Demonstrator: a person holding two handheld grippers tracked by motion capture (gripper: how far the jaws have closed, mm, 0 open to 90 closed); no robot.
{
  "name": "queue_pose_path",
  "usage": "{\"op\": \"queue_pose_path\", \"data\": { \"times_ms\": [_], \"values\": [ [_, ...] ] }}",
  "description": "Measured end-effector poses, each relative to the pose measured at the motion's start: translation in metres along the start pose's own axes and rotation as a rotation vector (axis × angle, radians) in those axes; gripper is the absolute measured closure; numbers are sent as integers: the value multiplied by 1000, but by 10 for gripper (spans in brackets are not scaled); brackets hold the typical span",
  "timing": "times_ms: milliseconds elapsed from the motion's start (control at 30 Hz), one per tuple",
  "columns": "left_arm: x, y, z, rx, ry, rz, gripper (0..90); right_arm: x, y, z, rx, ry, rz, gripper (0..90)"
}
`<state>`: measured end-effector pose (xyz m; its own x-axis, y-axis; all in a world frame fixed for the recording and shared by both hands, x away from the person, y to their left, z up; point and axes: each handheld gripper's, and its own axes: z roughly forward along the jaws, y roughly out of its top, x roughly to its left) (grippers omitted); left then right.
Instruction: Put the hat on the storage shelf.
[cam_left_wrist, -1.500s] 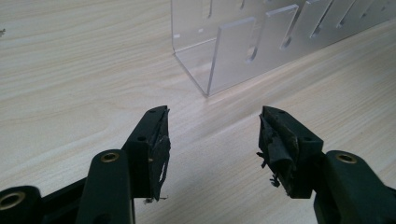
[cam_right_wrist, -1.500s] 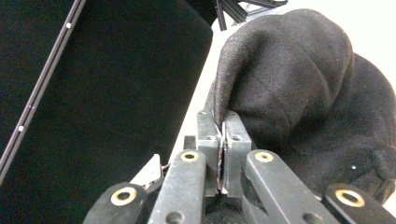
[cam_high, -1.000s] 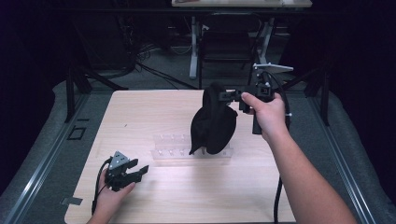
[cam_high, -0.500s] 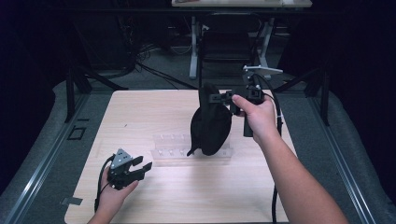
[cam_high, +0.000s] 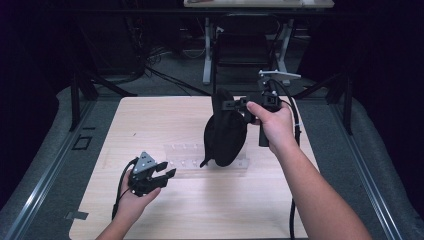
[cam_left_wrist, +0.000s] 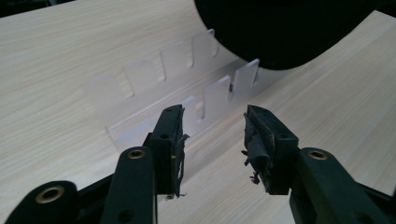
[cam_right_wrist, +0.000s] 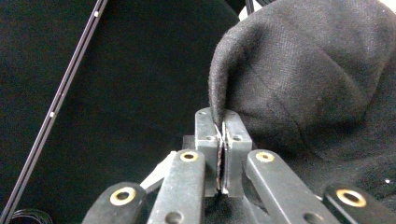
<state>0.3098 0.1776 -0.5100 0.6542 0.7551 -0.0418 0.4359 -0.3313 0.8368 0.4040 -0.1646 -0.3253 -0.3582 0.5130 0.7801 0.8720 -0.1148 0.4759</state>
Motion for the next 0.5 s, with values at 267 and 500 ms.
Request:
{"op": "queue_pose_path", "data": {
  "times_ms": [267,500],
  "values": [
    [-20,25,7,-2,-26,49,637,-4,0,1,-7,20,8,875],
    [-30,41,12,0,-39,71,637,-4,0,0,-8,23,11,874]
  ]
}}
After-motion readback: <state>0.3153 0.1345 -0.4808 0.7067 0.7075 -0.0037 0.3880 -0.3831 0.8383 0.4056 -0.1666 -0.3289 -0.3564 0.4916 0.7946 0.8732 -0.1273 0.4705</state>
